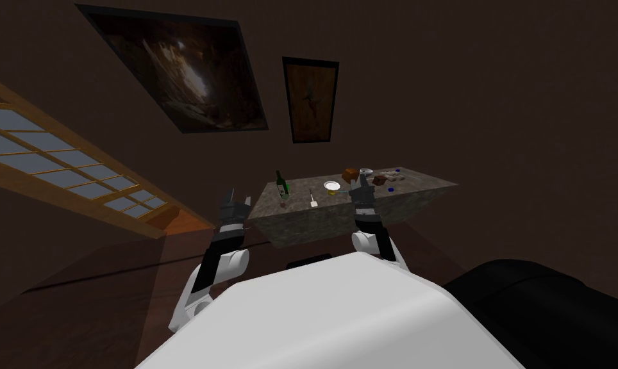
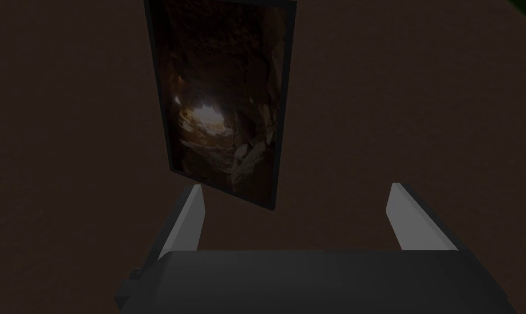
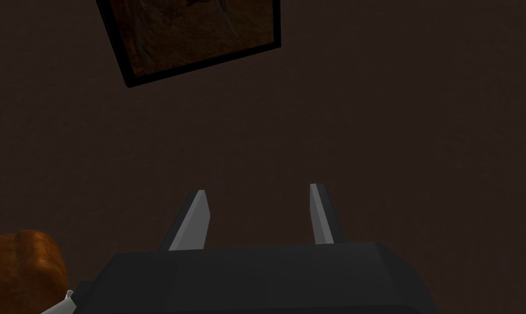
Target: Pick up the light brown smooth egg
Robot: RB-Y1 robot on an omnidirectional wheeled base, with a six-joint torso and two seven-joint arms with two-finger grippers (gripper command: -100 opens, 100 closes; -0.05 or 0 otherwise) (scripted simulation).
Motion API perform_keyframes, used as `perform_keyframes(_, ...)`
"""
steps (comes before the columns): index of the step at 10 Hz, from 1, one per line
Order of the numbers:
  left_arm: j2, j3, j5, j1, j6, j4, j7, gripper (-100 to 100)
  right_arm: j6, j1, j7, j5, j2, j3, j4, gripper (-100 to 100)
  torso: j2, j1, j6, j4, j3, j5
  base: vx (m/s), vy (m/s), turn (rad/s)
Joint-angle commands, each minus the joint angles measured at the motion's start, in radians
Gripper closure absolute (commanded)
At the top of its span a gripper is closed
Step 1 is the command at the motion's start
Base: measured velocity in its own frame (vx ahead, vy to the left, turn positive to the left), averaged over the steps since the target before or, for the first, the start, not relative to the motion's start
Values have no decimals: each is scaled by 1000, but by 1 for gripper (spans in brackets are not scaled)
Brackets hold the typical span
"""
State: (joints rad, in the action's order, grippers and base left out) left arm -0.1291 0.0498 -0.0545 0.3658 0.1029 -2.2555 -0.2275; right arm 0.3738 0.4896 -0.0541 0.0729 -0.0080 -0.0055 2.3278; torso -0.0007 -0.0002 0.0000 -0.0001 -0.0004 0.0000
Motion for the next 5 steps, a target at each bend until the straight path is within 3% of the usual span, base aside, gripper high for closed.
perform_keyframes(1, -3, 3, -4, -8, -36, 10, -9, -100, 0, 0, 0, 0, 0, 0, 0, 0, 0, 0, 0, 0, 0, 0, 8, -6, 15)
perform_keyframes(5, -20, 18, -24, -40, -143, 45, -48, -100, 0, 0, 0, 0, 0, 0, 0, 0, 0, -1, 0, 0, 0, 0, 9, -11, 21)
